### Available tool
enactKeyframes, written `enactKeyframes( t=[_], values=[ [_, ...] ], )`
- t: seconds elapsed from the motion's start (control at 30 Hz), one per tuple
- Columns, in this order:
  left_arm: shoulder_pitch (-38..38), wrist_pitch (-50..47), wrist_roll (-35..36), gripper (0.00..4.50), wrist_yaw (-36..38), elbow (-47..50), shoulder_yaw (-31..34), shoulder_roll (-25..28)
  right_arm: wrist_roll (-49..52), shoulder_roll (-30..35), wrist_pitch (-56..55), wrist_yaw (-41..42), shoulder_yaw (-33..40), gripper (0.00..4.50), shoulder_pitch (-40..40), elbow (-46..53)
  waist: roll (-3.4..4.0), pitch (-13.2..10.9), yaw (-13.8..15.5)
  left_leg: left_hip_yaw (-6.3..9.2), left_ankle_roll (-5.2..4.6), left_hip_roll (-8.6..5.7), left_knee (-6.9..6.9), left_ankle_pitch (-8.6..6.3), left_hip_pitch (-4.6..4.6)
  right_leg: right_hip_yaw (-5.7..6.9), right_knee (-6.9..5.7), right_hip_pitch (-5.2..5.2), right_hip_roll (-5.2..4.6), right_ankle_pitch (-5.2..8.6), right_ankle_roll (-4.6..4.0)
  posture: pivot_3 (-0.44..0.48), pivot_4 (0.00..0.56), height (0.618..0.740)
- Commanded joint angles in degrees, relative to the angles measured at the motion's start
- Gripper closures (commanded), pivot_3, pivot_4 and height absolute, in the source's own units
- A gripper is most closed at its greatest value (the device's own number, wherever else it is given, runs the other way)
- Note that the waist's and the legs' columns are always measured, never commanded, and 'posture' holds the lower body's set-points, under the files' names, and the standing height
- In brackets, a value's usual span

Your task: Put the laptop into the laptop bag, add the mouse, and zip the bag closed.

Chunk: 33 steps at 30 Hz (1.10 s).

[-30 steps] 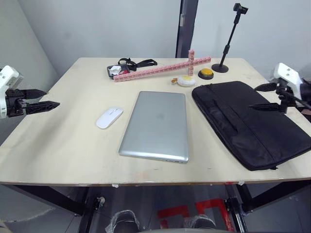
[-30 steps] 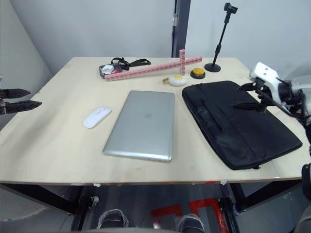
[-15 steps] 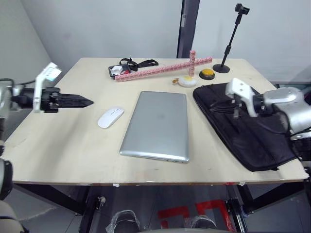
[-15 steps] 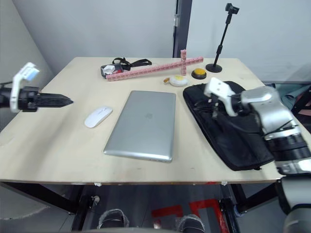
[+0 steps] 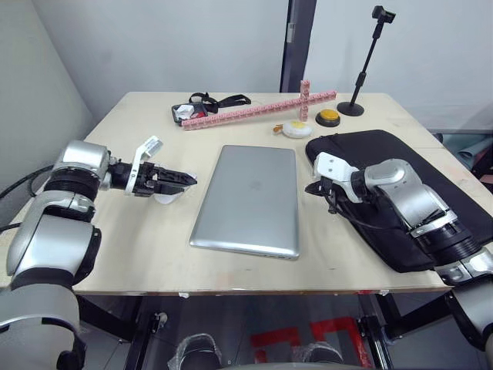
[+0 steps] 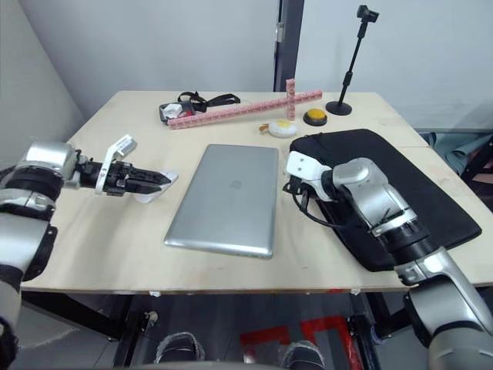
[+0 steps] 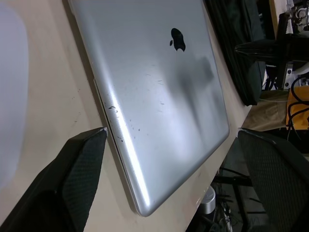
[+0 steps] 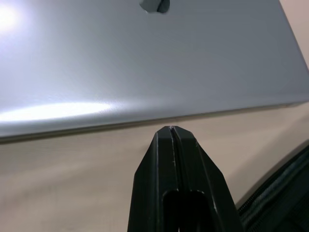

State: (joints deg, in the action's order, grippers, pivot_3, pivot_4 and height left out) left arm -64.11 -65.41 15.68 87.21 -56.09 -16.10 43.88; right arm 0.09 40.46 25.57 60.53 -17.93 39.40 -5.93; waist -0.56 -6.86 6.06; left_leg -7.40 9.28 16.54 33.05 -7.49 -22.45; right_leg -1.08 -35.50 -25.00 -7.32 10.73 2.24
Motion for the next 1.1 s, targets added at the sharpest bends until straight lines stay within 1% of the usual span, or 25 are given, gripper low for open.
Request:
enactKeyframes(
  t=[0.03, 0.1, 0.17, 0.23, 0.43, 0.5, 0.53, 0.57, 0.67, 0.77, 0.8, 0.83, 0.97, 1.1],
  values=[
    [-2.33, 4.77, -2.07, 0.00, -3.59, -4.66, 1.94, -3.10, -1.77, -1.16, -2.51, -0.57, -0.77, 4.49, 1.03, -1.22, 0.00, 0.00, 0.00, 0.01, 0.00, 0.00, 0.00, 0.00, 0.00, 0.01, 0.00, 0.01, 0.00, 0.00, 0.00, 0.000, 0.150, 0.740],
    [-2.61, 6.71, -2.66, 0.00, -5.67, -7.10, 3.14, -5.53, -2.09, -2.27, -2.70, -0.86, -1.11, 4.49, 1.29, -2.08, 0.00, 0.00, 0.04, 0.04, -0.01, -0.01, 0.01, -0.01, 0.03, 0.02, 0.03, 0.09, -0.01, 0.00, 0.00, 0.000, 0.150, 0.740],
    [-2.39, 8.05, -3.88, 0.00, -6.20, -8.63, 3.14, -7.23, -2.43, -3.14, -2.70, -0.69, -1.52, 4.49, 1.04, -2.52, -0.01, -0.01, 0.03, 0.05, -0.02, -0.03, 0.02, -0.01, 0.03, 0.01, 0.07, 0.14, -0.01, 0.00, 0.00, 0.000, 0.150, 0.740],
    [-1.93, 9.50, -5.09, 0.00, -6.33, -9.48, 2.89, -8.14, -2.97, -3.48, -3.04, -0.62, -1.78, 4.49, 0.62, -2.82, -0.01, -0.01, 0.02, 0.06, -0.01, -0.04, 0.01, 0.00, 0.03, 0.01, 0.07, 0.13, -0.02, -0.01, 0.01, 0.000, 0.150, 0.740],
    [-1.92, 11.95, -5.58, 0.00, -8.62, -12.44, 6.54, -10.89, -3.56, -5.90, -3.73, -0.80, -2.91, 4.49, 0.47, -4.19, -0.02, 0.01, -0.02, 0.07, -0.02, -0.05, -0.01, -0.01, 0.09, 0.02, 0.09, 0.20, -0.02, -0.01, 0.01, 0.000, 0.150, 0.740],
    [-1.79, 11.45, -6.02, 0.00, -7.71, -12.82, 6.67, -11.94, -3.51, -7.09, -3.77, -0.56, -3.10, 4.49, 0.60, -4.43, -0.02, 0.01, -0.16, 0.07, -0.02, -0.05, -0.01, -0.04, 0.25, 0.01, 0.07, 0.34, -0.02, -0.01, 0.01, 0.000, 0.150, 0.740],
    [-1.80, 10.76, -6.03, 0.00, -7.00, -12.74, 6.74, -12.54, -3.63, -7.59, -3.89, -0.54, -3.17, 4.49, 0.71, -4.64, -0.01, 0.02, -0.24, 0.06, 0.12, -0.05, -0.02, -0.26, 0.40, 0.00, 0.07, 0.43, -0.03, -0.01, 0.01, 0.000, 0.150, 0.740],
    [-1.79, 10.26, -6.10, 0.00, -6.30, -12.59, 6.72, -13.06, -3.73, -8.00, -4.00, -0.49, -3.23, 4.49, 0.87, -4.91, 0.01, 0.03, -0.31, 0.06, 0.29, -0.05, -0.02, -0.41, 0.45, -0.01, 0.07, 0.53, -0.03, -0.01, 0.01, 0.000, 0.150, 0.740],
    [-1.80, 7.98, -5.43, 0.00, -4.45, -11.35, 7.44, -14.55, -3.72, -9.03, -4.02, -0.37, -2.88, 4.49, 1.11, -5.37, 0.03, 0.04, -0.08, 0.07, 0.28, -0.08, -0.01, -0.41, 0.50, 0.00, 0.11, 0.65, -0.06, -0.01, 0.01, 0.000, 0.150, 0.740],
    [-1.74, 5.82, -4.56, 0.00, -3.13, -10.11, 8.43, -15.03, -3.31, -9.50, -3.47, -0.09, -2.16, 4.49, 0.81, -5.17, 0.03, 0.04, 0.88, 0.17, 0.20, -0.23, -0.02, -0.34, 0.39, 0.06, 0.29, 0.64, -0.16, -0.01, 0.00, 0.000, 0.150, 0.740],
    [-1.57, 5.06, -4.19, 0.00, -2.64, -9.44, 8.77, -15.03, -3.28, -9.36, -3.46, 0.04, -2.02, 4.49, 0.58, -5.10, 0.03, 0.04, 1.13, 0.17, -0.07, -0.28, -0.02, -0.16, 0.34, 0.06, 0.37, 0.65, -0.19, -0.01, -0.02, 0.000, 0.150, 0.740],
    [-1.39, 4.21, -3.67, 0.00, -2.09, -8.61, 9.23, -14.97, -3.26, -9.17, -3.44, 0.12, -1.88, 4.49, 0.31, -4.99, 0.03, 0.04, 1.28, 0.18, -0.13, -0.31, -0.02, -0.12, 0.30, 0.05, 0.43, 0.66, -0.21, -0.01, -0.03, 0.000, 0.150, 0.740],
    [-0.65, 1.89, -2.72, 0.00, -1.37, -5.69, 10.33, -14.67, -3.35, -8.57, -3.48, 0.16, -1.54, 4.49, -0.17, -4.91, 0.03, 0.04, 1.55, 0.26, -0.08, -0.33, -0.10, -0.14, 0.13, 0.09, 0.47, 0.65, -0.19, 0.00, -0.03, 0.000, 0.150, 0.740],
    [1.02, 1.06, -2.13, 0.00, -2.82, -3.60, 10.97, -14.41, -3.60, -7.09, -3.53, -0.40, -0.62, 4.49, -0.32, -5.22, 0.04, 0.03, 1.83, 0.31, 0.01, -0.33, -0.10, -0.18, 0.10, 0.12, 0.63, 0.65, -0.19, 0.00, -0.03, 0.000, 0.150, 0.740]
  ],
)
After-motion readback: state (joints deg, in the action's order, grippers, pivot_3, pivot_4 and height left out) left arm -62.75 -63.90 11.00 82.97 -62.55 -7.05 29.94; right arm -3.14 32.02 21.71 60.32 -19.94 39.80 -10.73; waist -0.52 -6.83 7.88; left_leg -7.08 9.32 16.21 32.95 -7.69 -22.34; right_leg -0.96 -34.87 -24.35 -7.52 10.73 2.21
